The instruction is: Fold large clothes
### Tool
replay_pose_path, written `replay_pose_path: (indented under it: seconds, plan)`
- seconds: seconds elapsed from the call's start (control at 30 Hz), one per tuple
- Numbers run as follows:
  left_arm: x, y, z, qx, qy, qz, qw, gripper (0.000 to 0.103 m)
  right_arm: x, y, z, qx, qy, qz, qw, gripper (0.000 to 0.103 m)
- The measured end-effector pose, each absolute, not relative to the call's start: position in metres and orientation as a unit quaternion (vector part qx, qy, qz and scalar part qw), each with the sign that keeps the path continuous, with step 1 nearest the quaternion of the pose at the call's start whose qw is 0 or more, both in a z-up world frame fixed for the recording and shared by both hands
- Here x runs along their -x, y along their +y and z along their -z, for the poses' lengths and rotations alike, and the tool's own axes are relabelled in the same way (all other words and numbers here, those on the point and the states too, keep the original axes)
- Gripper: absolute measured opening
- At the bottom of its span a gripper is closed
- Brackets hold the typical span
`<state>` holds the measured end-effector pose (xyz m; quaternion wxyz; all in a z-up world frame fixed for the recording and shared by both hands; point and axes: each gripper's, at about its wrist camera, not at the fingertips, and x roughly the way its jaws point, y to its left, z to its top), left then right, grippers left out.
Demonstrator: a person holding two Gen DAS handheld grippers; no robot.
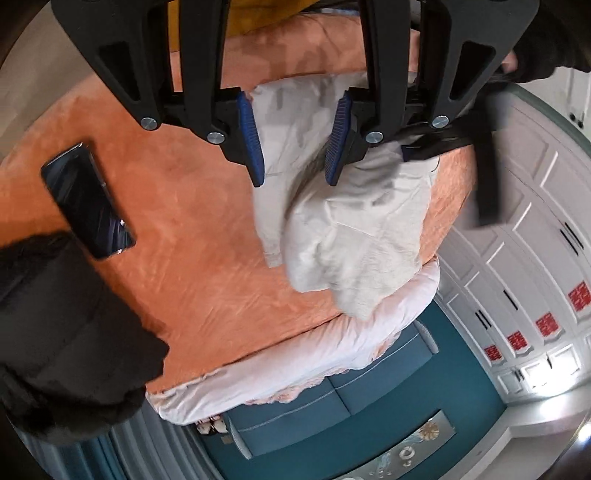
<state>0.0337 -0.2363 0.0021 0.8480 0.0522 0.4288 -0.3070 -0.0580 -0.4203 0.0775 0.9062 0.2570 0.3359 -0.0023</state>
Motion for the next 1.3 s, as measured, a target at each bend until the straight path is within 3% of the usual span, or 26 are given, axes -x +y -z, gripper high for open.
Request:
replay_pose_path:
  seconds: [0.27,0.47,0.5,0.57,0.6,0.7,0.8,1.0,1.3]
  plan:
    - [-0.021,-0.142,-0.087,0.049,0.354,0.272,0.893,0.084,0.000,-0.391,-0.096,-0.243,0.316,-0.047,0.916,0.068]
    - [-0.064,-0.097,-0.101,0.073,0.356,0.152,0.919,0.083,-0.054,-0.377,-0.065,-0.265,0.353,-0.040,0.896,0.071]
    - [-0.066,-0.094,-0.103,0.077,0.356,0.144,0.920,0.083,-0.063,-0.378,-0.054,-0.267,0.362,-0.032,0.892,0.070]
    - [-0.072,-0.091,-0.103,0.086,0.356,0.133,0.921,0.083,-0.076,-0.378,-0.042,-0.266,0.376,-0.032,0.887,0.045]
    - [-0.077,-0.094,-0.101,0.088,0.361,0.129,0.919,0.083,-0.080,-0.379,-0.037,-0.271,0.384,-0.033,0.882,0.005]
    - [-0.084,-0.106,-0.100,0.087,0.364,0.129,0.918,0.083,-0.062,-0.402,-0.048,-0.342,0.325,-0.070,0.879,0.002]
    - [-0.091,-0.124,-0.093,0.075,0.364,0.133,0.919,0.083,-0.031,-0.416,-0.051,-0.344,0.299,-0.045,0.889,0.001]
    - [-0.121,-0.176,-0.038,0.016,0.408,0.131,0.903,0.081,-0.019,-0.430,0.021,-0.344,0.371,0.008,0.863,0.002]
    - [-0.132,-0.192,0.014,-0.014,0.420,0.092,0.903,0.091,-0.035,-0.420,0.040,-0.314,0.413,0.013,0.855,0.005]
